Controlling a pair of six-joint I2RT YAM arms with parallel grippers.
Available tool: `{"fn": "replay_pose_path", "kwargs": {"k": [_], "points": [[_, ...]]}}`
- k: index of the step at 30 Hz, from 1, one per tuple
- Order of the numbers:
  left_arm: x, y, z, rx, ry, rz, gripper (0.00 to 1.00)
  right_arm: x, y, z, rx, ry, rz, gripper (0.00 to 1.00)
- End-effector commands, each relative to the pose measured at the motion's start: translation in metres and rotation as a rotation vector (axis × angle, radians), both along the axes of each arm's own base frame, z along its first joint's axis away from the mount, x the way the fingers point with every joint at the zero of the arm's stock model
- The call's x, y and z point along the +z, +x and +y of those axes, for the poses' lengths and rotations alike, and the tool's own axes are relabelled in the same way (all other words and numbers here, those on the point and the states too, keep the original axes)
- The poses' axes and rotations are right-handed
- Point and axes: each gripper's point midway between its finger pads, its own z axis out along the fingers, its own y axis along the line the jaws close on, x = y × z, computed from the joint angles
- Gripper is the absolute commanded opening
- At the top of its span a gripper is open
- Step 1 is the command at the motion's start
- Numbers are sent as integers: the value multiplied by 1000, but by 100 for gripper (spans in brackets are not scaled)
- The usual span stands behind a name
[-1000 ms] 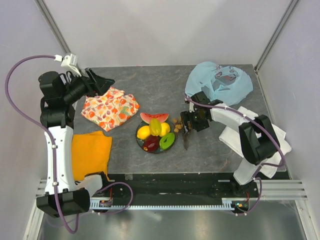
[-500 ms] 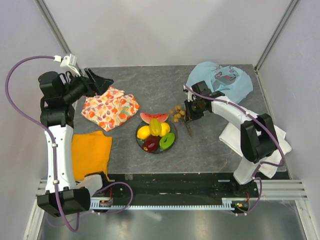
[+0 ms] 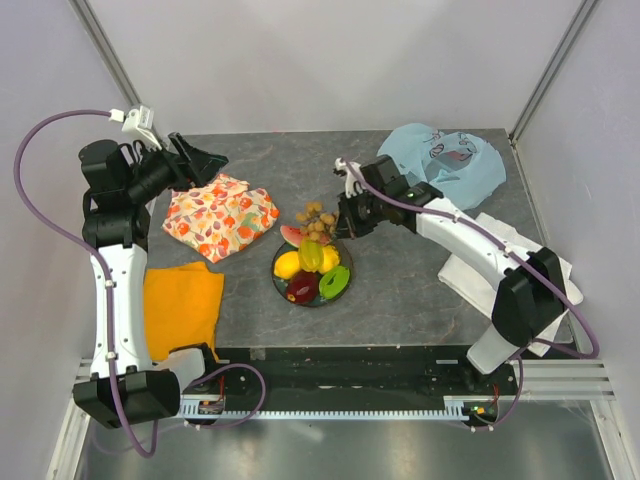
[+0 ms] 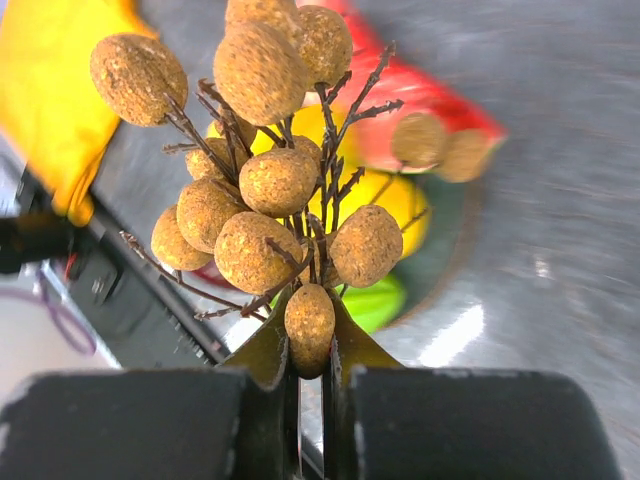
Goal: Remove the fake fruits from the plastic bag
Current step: Place the fake fruit on the plate.
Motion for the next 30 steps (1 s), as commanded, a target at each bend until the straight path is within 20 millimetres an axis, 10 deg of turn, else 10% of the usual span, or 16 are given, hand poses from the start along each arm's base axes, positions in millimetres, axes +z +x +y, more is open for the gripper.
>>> {"fn": "replay_pose_path", "kwargs": {"k": [1, 11, 22, 30], "points": [[18, -8, -4, -20, -12, -53, 81, 14, -17, 34, 147, 14, -68, 4], [13, -16, -1, -6, -5, -52, 81, 6, -26, 57, 328, -139, -253, 6], [15, -14, -2, -13, -7, -55, 81, -20, -32, 52, 344, -204, -224, 52], [15, -14, -2, -13, -7, -55, 81, -20, -30, 54, 344, -206, -223, 54]]}}
